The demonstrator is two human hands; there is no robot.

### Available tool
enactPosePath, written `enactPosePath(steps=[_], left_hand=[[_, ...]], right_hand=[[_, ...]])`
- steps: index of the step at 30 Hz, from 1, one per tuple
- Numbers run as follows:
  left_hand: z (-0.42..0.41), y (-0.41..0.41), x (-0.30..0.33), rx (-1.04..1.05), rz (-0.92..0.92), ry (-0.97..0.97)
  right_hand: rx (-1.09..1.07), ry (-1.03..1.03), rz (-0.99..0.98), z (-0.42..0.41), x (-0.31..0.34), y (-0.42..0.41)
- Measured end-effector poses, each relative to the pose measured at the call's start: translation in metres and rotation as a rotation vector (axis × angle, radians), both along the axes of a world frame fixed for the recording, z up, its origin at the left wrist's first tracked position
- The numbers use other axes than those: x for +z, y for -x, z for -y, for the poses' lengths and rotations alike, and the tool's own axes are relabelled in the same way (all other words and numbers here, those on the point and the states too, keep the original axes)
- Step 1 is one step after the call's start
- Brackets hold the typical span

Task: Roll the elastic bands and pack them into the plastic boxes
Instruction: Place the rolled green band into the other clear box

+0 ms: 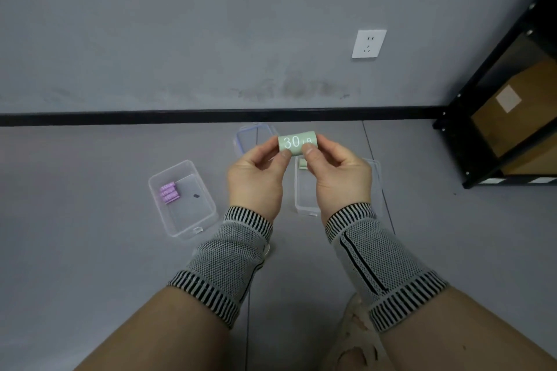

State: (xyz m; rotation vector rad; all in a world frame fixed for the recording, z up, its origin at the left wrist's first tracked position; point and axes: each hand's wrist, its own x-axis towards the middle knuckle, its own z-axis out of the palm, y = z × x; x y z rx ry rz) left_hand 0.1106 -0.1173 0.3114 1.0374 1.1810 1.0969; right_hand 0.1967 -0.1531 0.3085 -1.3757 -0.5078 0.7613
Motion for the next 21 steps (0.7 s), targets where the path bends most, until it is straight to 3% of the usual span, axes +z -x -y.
enactPosePath(steps=[10, 15, 21], left_hand=[[-0.055, -0.04, -0.031, -0.121, -0.06, 0.079], [-0.091, -0.057, -0.113, -0.191, -0.195, 0.082], [-0.141, -0.075, -0.234, -0.375, -0.454, -0.023]], right_hand=[[0.034, 0.157, 0.001, -0.045, -0.03, -0.057], [0.022, 0.267, 0.021, -0.076, -0.111, -0.08], [-0.074, 0.388, -0.168, -0.116, -0.224, -0.105]])
